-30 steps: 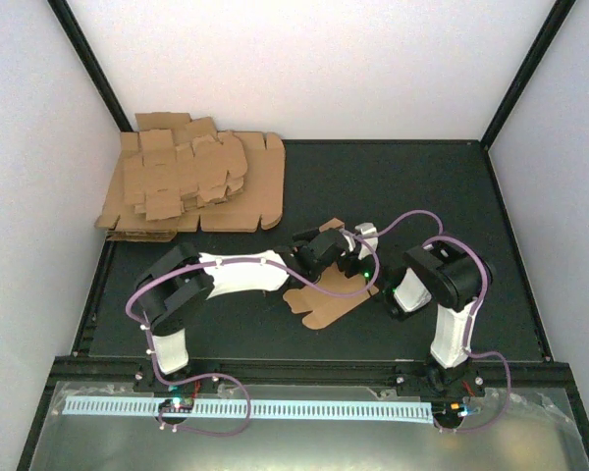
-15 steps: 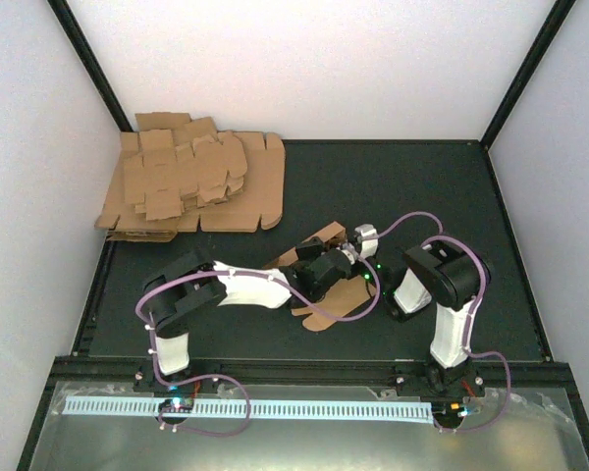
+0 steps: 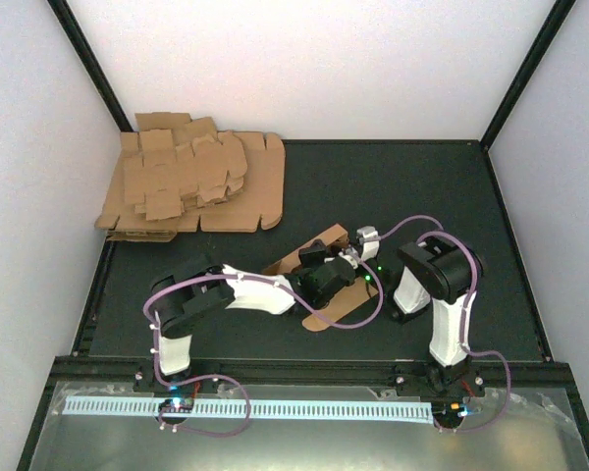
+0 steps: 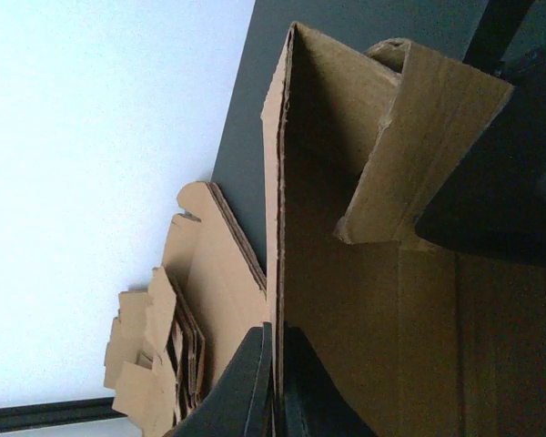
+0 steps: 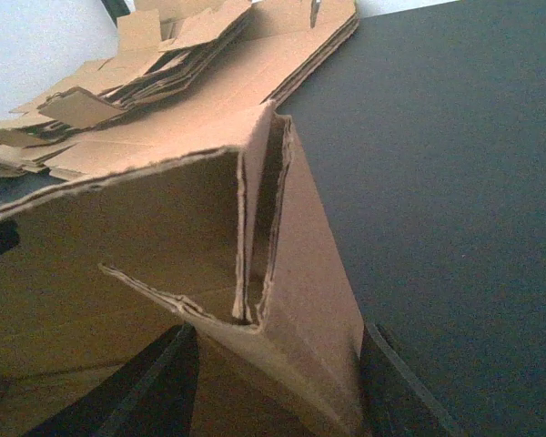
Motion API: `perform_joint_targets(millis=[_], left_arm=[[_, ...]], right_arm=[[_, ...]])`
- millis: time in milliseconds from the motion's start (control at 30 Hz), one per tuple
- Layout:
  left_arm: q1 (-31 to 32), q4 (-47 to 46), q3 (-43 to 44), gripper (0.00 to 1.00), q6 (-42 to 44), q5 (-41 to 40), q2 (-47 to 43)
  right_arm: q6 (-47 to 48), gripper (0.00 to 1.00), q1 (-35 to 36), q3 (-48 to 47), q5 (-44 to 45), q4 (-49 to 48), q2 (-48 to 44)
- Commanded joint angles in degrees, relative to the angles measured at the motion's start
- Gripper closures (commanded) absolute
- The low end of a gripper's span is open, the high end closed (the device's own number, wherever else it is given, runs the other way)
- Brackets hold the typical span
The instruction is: Fold the paper box
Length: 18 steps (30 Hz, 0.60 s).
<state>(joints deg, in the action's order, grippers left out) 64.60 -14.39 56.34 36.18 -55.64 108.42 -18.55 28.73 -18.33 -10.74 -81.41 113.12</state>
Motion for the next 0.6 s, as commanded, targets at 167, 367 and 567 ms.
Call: perform_joint_targets(millis=[167,367,567], left_arm=[[1.76,6.22,-1.84,0.98,-2.87,6.79,3.77],[1.45,6.05,-1.78,0.94,-2.52,6.27,4.34],[1.23,6.75,-1.74,0.87,-3.08,7.03,3.76]], right_arm=[[-0.87,0.48,-2.2,0.74,0.02,-6.15,0.17],[-2.17,0.47,-4.03,1.16,-2.87,-6.13,0.89],[-1.85,0.49,-4.03,0.71,-4.62,-6.22,1.15]])
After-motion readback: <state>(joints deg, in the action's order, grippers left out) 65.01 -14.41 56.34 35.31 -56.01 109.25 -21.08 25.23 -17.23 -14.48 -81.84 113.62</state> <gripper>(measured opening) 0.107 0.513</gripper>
